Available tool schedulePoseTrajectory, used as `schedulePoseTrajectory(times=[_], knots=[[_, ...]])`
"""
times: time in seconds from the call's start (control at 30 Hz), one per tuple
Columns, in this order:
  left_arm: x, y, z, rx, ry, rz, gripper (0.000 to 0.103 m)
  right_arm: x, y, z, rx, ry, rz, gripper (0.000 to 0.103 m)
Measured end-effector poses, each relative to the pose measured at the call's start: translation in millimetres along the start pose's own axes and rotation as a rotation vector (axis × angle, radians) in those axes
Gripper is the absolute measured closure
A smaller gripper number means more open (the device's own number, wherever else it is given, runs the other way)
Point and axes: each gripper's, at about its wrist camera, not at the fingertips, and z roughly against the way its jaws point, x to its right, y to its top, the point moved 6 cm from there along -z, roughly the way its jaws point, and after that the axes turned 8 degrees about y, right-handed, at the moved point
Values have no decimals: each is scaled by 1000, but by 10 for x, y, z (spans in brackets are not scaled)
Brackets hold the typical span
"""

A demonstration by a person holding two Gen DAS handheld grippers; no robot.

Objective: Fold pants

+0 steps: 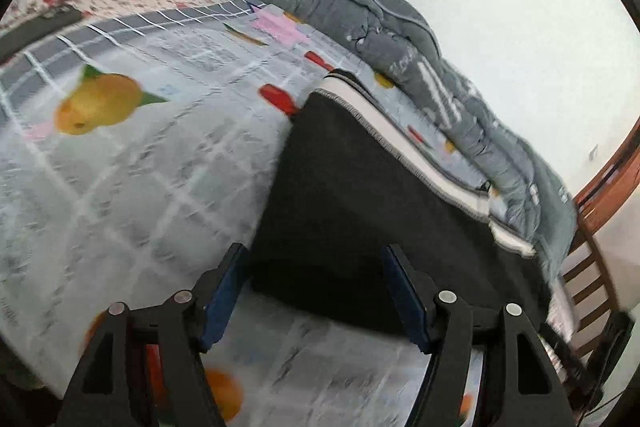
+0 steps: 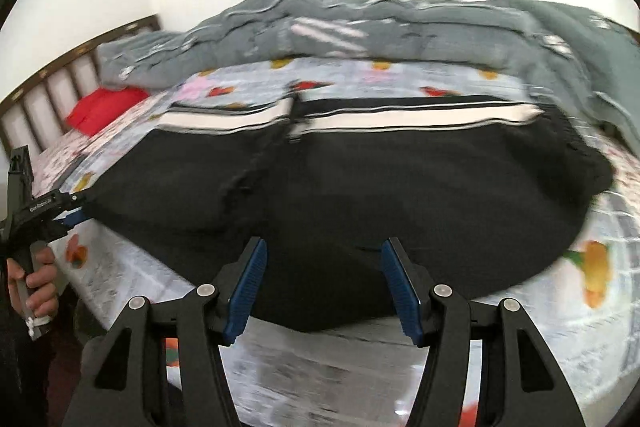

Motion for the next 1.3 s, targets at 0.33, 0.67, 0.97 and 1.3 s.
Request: schedulePoseTrajectory(times=[0.33, 0.67, 0.97, 1.3], knots=[[75, -118, -40, -24, -57, 41, 35, 493, 27, 90, 13, -101, -45, 45], [242, -30, -159, 9, 11, 55, 38, 558, -30, -43, -16, -26, -88, 45], [252, 22, -136, -8, 99, 176, 85, 826, -145, 98, -12, 1, -108, 45], [1801, 100, 229, 181, 165, -191, 88, 1305, -185, 394, 44, -18, -195, 45]])
